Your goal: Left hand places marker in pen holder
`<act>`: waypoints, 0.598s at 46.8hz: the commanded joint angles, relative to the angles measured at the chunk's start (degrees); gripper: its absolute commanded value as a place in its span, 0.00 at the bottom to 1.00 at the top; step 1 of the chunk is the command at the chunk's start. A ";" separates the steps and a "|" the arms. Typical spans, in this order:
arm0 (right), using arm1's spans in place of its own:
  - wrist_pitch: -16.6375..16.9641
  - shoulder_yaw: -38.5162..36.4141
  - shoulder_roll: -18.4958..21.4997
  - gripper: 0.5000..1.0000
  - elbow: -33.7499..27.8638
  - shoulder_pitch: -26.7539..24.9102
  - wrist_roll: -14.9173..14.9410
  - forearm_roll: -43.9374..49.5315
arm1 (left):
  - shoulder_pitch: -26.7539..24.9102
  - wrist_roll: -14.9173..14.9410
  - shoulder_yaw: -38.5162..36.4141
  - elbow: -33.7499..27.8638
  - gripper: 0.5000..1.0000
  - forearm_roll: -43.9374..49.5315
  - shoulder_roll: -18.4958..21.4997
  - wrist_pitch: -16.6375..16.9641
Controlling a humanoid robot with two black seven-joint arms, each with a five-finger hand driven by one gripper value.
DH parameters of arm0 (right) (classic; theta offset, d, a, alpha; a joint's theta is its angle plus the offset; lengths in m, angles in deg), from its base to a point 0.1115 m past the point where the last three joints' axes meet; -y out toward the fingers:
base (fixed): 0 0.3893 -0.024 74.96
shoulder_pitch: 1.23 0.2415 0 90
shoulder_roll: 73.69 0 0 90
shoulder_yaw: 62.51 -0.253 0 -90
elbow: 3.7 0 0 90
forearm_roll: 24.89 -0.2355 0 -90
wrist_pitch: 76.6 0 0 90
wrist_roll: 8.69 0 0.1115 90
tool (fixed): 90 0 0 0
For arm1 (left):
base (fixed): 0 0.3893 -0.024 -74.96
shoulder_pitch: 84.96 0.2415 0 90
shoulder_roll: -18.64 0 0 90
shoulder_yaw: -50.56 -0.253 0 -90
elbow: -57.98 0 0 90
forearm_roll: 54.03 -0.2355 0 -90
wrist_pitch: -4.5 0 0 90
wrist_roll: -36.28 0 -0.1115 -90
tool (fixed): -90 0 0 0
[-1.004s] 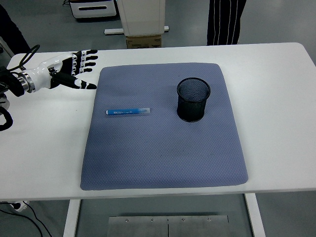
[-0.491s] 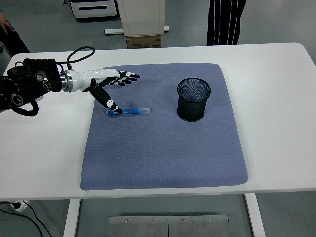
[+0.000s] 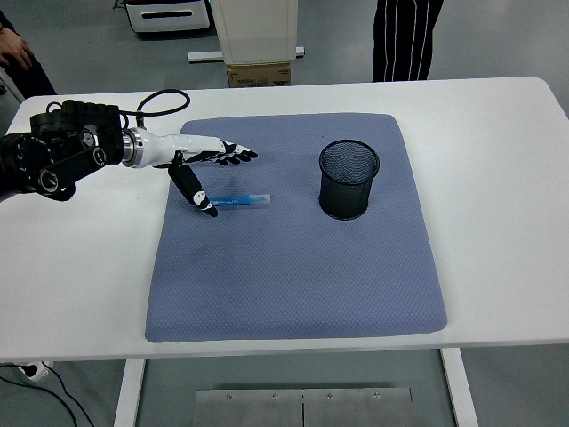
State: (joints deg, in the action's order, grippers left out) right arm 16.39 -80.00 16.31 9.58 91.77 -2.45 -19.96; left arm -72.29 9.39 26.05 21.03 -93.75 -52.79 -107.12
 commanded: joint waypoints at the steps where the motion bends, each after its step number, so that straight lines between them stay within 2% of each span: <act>1: 0.00 0.00 0.00 1.00 0.00 0.00 0.00 0.00 | -0.01 -0.01 -0.01 0.30 1.00 0.00 -0.03 0.00; 28: 0.00 0.00 0.00 1.00 0.00 0.00 0.00 0.00 | -1.07 0.52 -2.73 0.30 1.00 -2.63 -2.05 -0.08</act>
State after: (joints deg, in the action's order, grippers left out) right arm 16.39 -80.00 16.31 9.57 91.76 -2.45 -19.97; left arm -73.25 9.43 23.34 21.33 -95.85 -54.48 -107.21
